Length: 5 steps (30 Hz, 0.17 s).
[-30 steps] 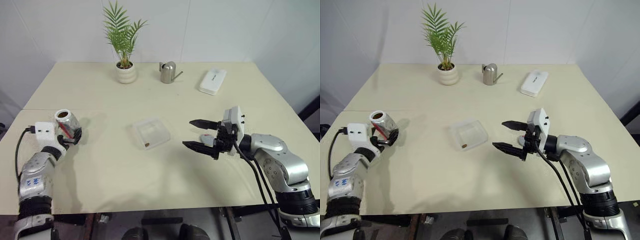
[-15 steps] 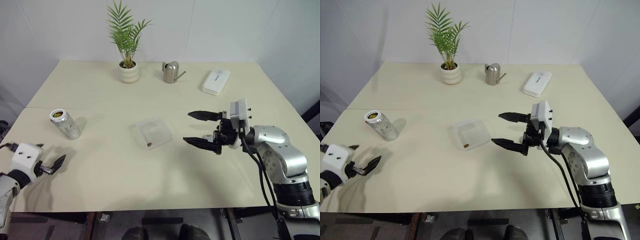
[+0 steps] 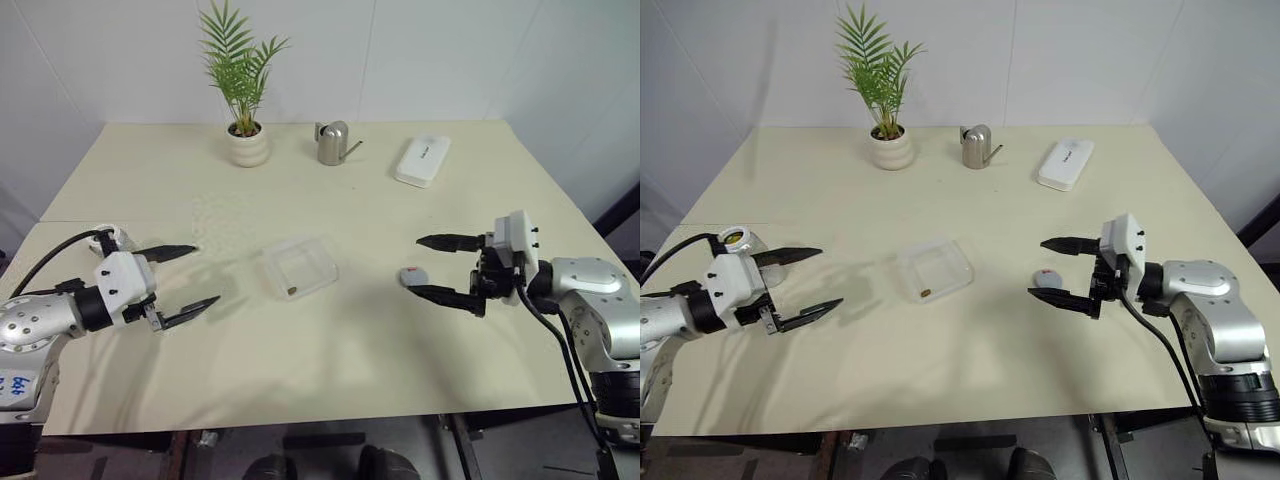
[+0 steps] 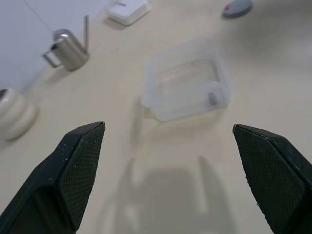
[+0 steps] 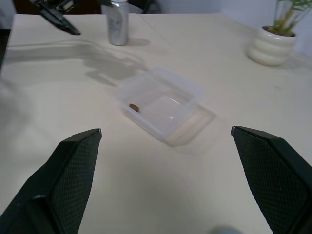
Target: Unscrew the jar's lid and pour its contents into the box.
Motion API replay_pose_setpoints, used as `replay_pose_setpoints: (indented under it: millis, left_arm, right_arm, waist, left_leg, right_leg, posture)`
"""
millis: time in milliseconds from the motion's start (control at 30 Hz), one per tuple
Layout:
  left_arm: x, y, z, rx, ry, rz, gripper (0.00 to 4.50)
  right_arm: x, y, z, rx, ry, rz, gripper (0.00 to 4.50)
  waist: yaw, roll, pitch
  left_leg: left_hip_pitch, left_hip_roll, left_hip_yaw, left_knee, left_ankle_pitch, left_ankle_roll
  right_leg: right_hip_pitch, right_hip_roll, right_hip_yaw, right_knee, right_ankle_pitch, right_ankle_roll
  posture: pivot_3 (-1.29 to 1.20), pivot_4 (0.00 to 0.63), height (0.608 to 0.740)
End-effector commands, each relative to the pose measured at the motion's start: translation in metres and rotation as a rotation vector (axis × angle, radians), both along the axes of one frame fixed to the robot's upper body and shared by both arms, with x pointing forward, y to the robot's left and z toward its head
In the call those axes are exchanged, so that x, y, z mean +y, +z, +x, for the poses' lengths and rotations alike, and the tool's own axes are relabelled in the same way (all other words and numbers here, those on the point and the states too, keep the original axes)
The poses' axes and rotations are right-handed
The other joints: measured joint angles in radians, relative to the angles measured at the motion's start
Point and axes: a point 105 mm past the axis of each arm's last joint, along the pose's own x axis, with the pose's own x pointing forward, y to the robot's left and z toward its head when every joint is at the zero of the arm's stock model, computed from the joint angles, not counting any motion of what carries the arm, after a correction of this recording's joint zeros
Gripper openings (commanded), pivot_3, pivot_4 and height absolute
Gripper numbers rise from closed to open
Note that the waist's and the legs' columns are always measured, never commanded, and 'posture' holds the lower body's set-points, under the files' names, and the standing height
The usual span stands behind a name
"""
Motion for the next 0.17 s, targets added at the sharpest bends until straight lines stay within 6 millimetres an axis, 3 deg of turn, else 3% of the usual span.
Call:
replay_pose_setpoints:
  millis: [33,167]
  left_arm:
    - [-0.0002,0.0067,0.0025,-0.026,-0.011,-0.002,4.48]
    - [-0.0043,0.0079,0.0008,0.003,-0.037,-0.027,4.48]
  right_arm:
    - [-0.0101,0.0116,-0.0033,-0.072,-0.054,-0.016,4.50]
    - [-0.0085,0.0116,-0.0033,-0.079,-0.076,0.012,4.50]
  waist:
    - [0.000,0.000,0.000]
    - [0.001,0.000,0.000]
  left_leg:
    - [0.000,0.000,0.000,0.000,0.000,0.000]
    - [0.000,0.000,0.000,0.000,0.000,0.000]
  right_leg:
    - [0.000,0.000,0.000,0.000,0.000,0.000]
    - [0.000,-0.001,0.001,0.000,0.000,0.000]
  posture:
    - [0.00,0.150,0.740]
    - [0.00,0.150,0.740]
